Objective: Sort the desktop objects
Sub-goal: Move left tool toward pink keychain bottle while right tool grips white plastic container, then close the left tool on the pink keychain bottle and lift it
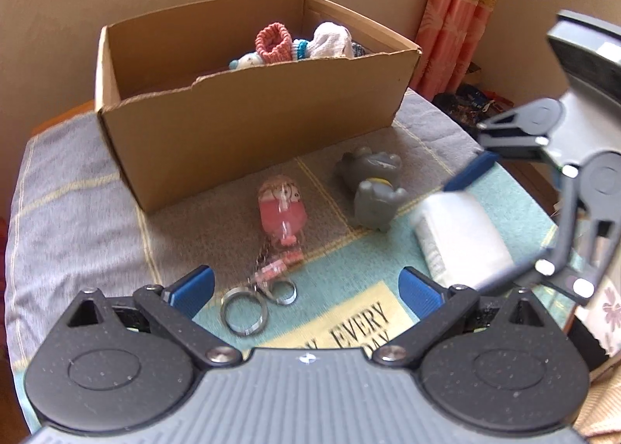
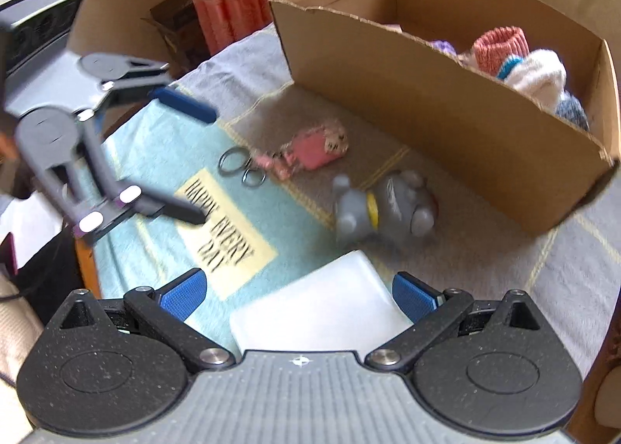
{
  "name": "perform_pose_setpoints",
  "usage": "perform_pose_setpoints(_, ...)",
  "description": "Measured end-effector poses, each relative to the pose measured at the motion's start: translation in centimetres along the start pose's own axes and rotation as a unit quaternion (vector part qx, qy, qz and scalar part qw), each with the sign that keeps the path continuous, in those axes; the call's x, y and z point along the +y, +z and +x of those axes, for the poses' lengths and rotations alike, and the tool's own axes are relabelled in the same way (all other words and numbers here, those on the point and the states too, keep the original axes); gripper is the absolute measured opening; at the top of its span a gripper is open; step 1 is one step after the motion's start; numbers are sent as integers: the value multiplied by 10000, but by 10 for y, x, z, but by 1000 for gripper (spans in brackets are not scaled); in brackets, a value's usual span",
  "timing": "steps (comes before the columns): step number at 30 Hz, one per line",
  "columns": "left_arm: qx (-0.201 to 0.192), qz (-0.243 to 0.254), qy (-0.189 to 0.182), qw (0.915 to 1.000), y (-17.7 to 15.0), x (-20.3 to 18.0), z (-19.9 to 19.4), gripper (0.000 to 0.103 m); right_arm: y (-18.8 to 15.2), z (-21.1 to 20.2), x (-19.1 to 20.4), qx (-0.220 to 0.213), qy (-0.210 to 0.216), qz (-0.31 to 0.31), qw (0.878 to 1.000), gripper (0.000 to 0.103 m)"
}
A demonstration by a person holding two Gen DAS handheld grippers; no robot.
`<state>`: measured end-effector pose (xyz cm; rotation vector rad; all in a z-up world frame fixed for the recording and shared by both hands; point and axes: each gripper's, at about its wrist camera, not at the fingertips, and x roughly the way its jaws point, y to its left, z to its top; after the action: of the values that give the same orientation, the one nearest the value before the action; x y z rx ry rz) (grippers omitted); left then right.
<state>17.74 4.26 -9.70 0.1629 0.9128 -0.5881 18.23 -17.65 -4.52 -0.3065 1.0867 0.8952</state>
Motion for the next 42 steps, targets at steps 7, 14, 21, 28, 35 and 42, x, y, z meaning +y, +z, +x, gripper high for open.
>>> perform_pose_setpoints(7, -24, 429, 145, 9990, 16, -2, 18, 100, -23, -9, 13, 52, 6, 69, 10000, 103)
perform_pose_setpoints(14, 236, 473, -254, 9983, 17, -6, 42, 98, -32, -8, 12, -39, -10, 414, 9991, 103)
perform_pose_setpoints(21, 105, 1139, 28, 9934, 20, -9, 39, 93, -35, -14, 8, -172, 34, 590, 9981, 103)
perform_pose_setpoints(28, 42, 2227, 483, 9737, 23, 4, 26, 79, -37, -11, 3, -190, 91, 726, 9971, 103)
perform_pose_setpoints(35, 154, 2873, 671, 9554, 18, 8, 33, 76, -38, -7, 1, -145, 127, 789, 9967, 103)
perform_pose_setpoints(42, 96, 2999, 269, 9535, 23, -1, 47, 68, -35, -3, 0, -119, 123, 874, 9960, 103)
